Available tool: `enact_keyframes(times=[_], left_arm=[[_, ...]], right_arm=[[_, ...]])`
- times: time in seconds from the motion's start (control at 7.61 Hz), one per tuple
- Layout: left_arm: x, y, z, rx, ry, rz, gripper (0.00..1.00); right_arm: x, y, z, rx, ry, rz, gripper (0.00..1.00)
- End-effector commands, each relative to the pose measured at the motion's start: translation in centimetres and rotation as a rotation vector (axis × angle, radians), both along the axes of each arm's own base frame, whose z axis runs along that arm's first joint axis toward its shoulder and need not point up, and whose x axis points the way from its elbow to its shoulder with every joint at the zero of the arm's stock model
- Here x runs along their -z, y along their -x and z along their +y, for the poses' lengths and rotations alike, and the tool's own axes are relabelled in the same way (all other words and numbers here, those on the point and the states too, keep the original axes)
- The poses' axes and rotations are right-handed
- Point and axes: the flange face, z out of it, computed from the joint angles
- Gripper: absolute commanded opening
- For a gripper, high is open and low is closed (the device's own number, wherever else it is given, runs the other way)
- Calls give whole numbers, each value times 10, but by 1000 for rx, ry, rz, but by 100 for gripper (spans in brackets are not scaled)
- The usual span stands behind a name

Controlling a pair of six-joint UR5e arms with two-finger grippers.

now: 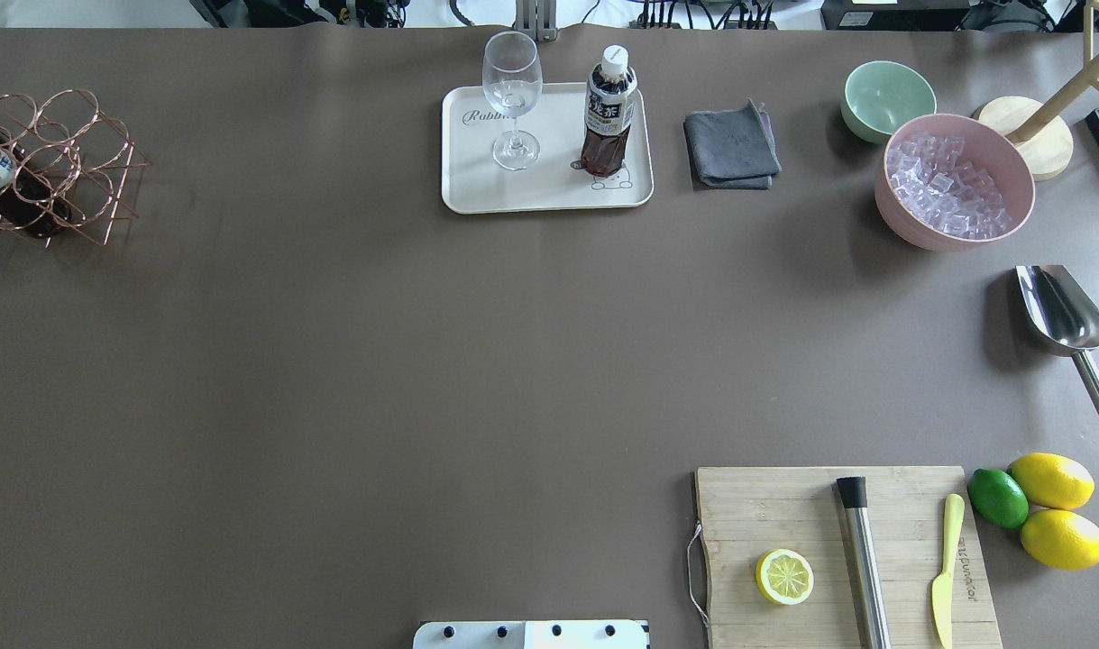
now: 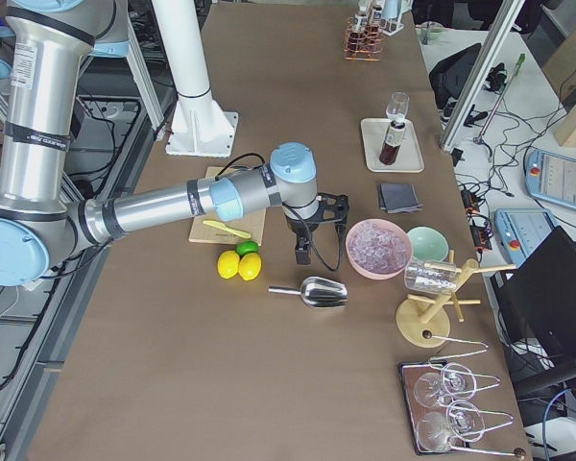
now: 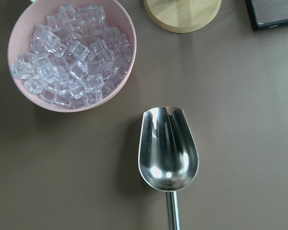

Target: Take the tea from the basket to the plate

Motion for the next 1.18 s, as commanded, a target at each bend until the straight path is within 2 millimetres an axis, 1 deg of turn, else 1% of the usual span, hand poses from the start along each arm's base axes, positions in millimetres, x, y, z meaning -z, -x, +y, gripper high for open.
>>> enact_keyframes(times=[0.0, 0.13, 0.26, 0.39, 0.53, 0.66, 0.79, 0.92, 1.05], left_arm=[[1, -3, 0, -3, -1, 0, 0], [1, -3, 0, -3, -1, 0, 0], [1, -3, 0, -3, -1, 0, 0], [1, -3, 0, -4, -2, 0, 0], [2, -3, -1, -3, -2, 0, 0], [3, -3, -1, -3, -2, 0, 0], [3, -3, -1, -3, -1, 0, 85], [3, -3, -1, -2, 2, 0, 98], [5, -3, -1, -2, 0, 1, 99]], right_arm=[[-21, -81, 17, -38, 19, 41, 100], [-48, -98, 19, -5, 12, 53, 100], [-71, -101, 20, 22, 31, 80, 100], [-84, -98, 16, 36, 54, 99, 100], [-85, -95, 16, 41, 56, 98, 100], [-86, -87, 13, 63, 53, 90, 100], [-81, -71, 4, 131, 4, 100, 100], [-63, -61, -19, 165, -48, 104, 100], [-61, -50, -23, 191, -58, 101, 100]])
